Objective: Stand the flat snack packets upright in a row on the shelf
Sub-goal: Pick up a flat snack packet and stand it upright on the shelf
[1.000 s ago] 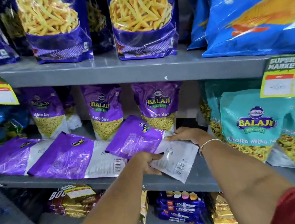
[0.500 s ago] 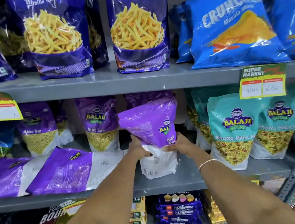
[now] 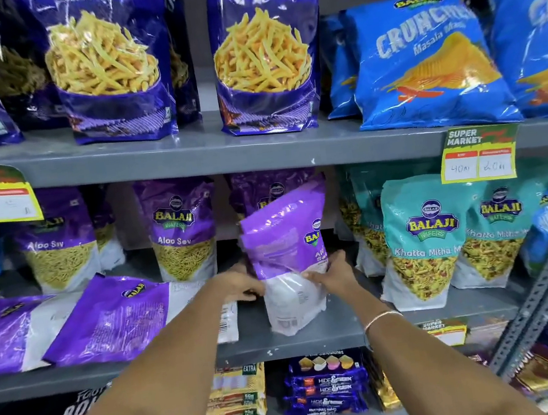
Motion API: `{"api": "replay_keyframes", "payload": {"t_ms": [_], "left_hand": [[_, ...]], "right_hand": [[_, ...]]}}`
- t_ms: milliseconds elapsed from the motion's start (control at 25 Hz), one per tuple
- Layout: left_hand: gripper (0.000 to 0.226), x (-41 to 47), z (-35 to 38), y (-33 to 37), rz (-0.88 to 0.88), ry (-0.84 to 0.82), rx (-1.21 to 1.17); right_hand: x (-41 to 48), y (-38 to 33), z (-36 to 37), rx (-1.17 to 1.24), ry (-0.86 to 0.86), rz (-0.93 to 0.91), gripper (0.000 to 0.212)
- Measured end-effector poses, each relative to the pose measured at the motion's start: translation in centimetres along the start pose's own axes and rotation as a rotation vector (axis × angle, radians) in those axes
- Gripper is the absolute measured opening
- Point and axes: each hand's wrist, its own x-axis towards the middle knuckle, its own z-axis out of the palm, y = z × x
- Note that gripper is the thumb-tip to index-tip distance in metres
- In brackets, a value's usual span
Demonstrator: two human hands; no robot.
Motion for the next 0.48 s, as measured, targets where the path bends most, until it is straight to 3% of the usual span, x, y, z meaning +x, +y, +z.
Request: {"api": "replay_keyframes", "payload": {"t_ms": [80, 160, 200, 280, 400, 480], "left_hand": [[0.027, -0.2, -1.0, 0.0, -0.067, -0.151, -0.05], [0.007, 0.2, -1.3, 0.5, -0.051, -0.04, 0.012], [0.026, 0.6, -1.3, 0.8, 0.018, 0.056, 0.082], [0.086, 1.1, -0.5, 1.2, 0.212, 0.236, 0.279], [0.105, 1.0, 0.8, 1.4, 0.265, 0.206, 0.212], [0.107, 1.4, 1.5, 1.0, 0.239, 0.195, 0.14]], "right_hand": [[-0.3, 0.0, 0.2, 0.128, -0.118, 0.006, 0.036], [-0.3, -0.8, 0.5, 0.225, -0.297, 0.024, 0.037], [-0.4, -1.3, 0.7, 0.229, -0.378, 0.046, 0.045], [-0.7, -2.2, 1.3, 0.083, -0.446, 0.045, 0.056], [-0.9, -2.2, 1.8, -0.307, -0.44, 0.019, 0.08], [-1.2, -2.0, 2.1, -0.321, -0.436, -0.033, 0.1]]}}
